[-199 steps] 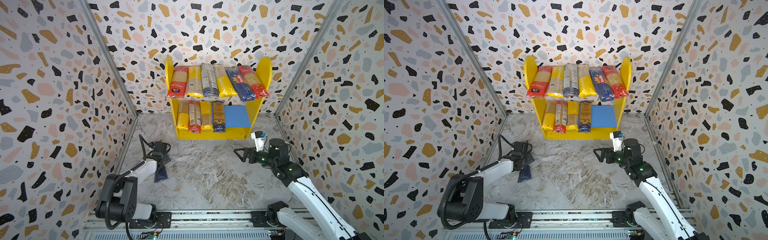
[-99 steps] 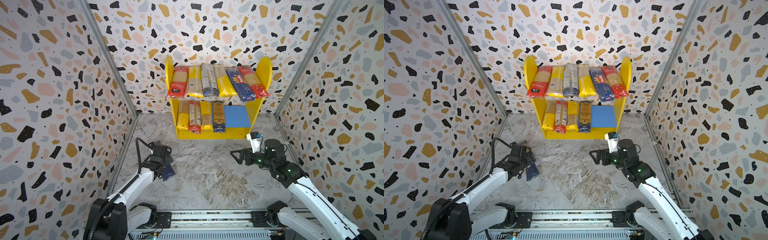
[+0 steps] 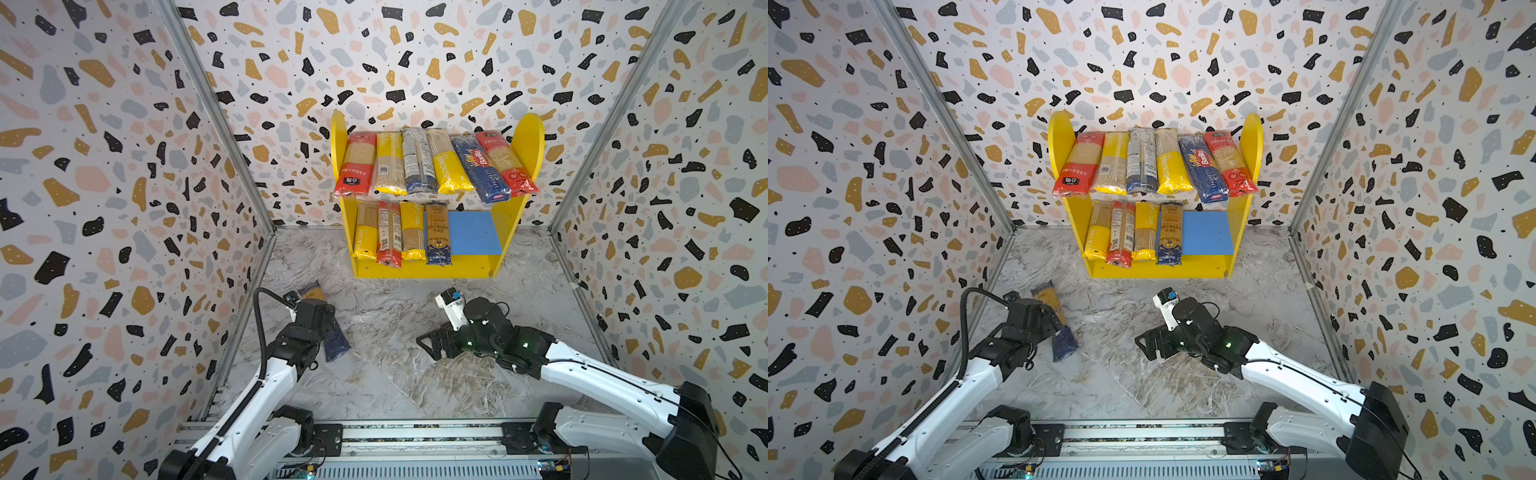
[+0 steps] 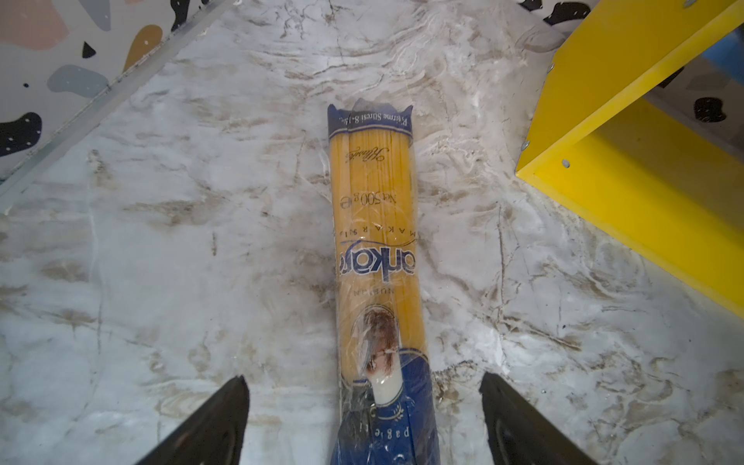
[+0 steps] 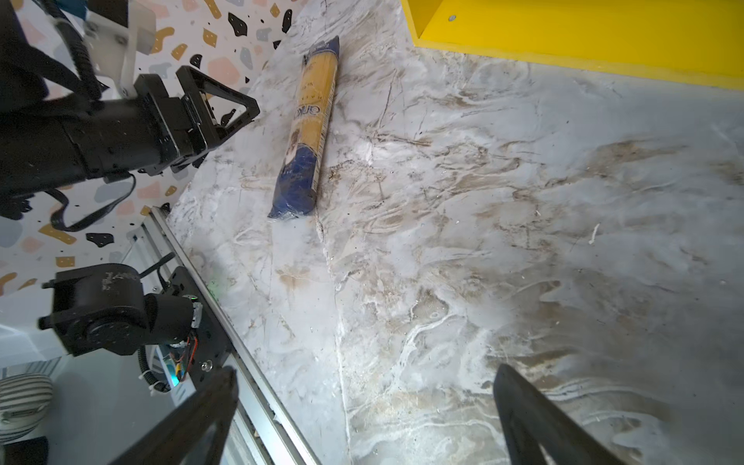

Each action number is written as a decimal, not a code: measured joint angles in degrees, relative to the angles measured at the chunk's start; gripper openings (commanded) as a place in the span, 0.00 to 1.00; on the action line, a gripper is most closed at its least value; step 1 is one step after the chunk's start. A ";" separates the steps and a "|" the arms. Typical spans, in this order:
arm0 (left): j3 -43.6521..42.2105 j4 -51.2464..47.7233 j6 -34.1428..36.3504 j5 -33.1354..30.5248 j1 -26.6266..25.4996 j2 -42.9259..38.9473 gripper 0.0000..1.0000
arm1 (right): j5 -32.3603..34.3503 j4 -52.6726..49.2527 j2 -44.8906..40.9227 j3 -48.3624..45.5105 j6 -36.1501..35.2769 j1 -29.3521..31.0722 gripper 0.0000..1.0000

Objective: Place and organize the pasta boxes and bags onto the shelf
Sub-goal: 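Close the left gripper on the blue end of the anko pack, then lift the anko pack upright with the left gripper while the right arm approaches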

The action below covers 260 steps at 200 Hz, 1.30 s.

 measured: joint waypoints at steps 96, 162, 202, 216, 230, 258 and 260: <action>4.07 1.64 0.61 3.10 9.20 0.87 0.89 | 5.20 10.60 23.87 9.25 0.09 11.04 0.99; 2.51 3.32 0.68 5.77 10.75 2.32 0.88 | 5.97 12.11 33.57 18.67 -2.27 11.08 0.99; -0.39 8.48 0.63 9.16 11.02 8.85 0.88 | 5.97 12.07 35.39 19.65 -3.13 11.06 0.99; -1.29 9.40 0.66 10.01 11.02 12.50 0.88 | 6.01 12.02 35.26 19.65 -3.32 11.02 0.99; -1.36 10.43 0.68 10.45 11.04 15.78 0.88 | 6.03 11.80 35.17 19.65 -3.43 10.82 0.99; -1.31 13.62 0.48 12.04 11.02 20.37 0.87 | 6.03 11.52 34.27 18.93 -3.54 10.25 0.99; -1.31 13.77 0.46 12.09 11.02 20.46 0.87 | 6.01 11.50 34.10 18.80 -3.54 10.19 0.99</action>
